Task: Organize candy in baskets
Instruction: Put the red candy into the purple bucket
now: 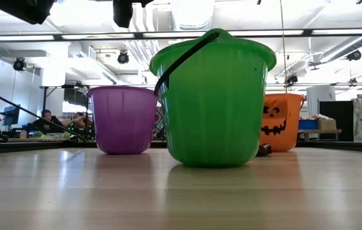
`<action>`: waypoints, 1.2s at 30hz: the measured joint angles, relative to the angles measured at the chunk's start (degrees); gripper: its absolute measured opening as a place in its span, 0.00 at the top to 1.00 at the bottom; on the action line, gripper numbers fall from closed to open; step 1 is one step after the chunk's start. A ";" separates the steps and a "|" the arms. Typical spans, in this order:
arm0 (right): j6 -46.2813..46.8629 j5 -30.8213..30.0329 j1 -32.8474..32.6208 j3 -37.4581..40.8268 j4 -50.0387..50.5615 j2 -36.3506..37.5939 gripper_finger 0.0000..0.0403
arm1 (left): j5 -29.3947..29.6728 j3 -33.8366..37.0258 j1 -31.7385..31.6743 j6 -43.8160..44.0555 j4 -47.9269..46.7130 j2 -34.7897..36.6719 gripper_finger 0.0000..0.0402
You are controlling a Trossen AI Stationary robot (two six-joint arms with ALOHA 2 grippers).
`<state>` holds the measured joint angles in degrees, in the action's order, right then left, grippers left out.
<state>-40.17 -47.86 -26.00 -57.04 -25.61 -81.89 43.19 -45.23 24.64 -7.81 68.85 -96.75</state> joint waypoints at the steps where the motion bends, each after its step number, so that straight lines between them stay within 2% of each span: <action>1: 0.54 -0.77 0.00 0.00 -0.01 0.02 0.75 | 0.34 0.00 0.00 -0.33 -0.06 0.05 0.97; 8: 5.17 -4.34 0.02 0.00 0.41 0.56 0.58 | 4.49 0.02 0.09 -0.97 -4.31 2.67 0.99; 13: 7.27 -7.95 0.02 0.02 0.62 1.05 0.50 | 8.81 0.04 0.11 -0.65 -14.18 7.50 0.99; 18: 9.12 -11.52 0.02 0.02 1.80 1.09 0.49 | 16.11 0.04 -0.16 1.31 -32.28 15.85 0.99; 22: 11.01 -12.19 0.04 0.02 3.37 1.09 0.48 | 20.54 0.04 -1.76 9.62 -53.72 24.07 1.00; 25: 12.22 -12.22 0.04 0.02 4.20 1.09 0.48 | 17.78 0.04 -4.29 24.21 -72.30 29.62 1.00; 28: 13.68 -12.18 0.04 0.02 5.18 1.11 0.48 | 9.93 0.04 -7.76 39.91 -88.46 33.22 1.00; 30: 14.47 -12.21 0.04 0.02 5.78 1.11 0.48 | 5.46 0.06 -10.10 47.10 -96.46 34.07 1.00; 32: 15.17 -12.20 0.06 0.02 6.02 1.11 0.48 | 3.14 0.07 -12.01 50.26 -100.37 34.20 1.00; 36: 16.23 -12.20 0.04 0.02 6.49 1.11 0.48 | 1.94 0.07 -14.06 50.22 -100.70 33.45 0.98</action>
<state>-23.94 -60.05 -25.96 -57.01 -19.11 -80.77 45.12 -45.17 10.58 42.40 -31.85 -63.30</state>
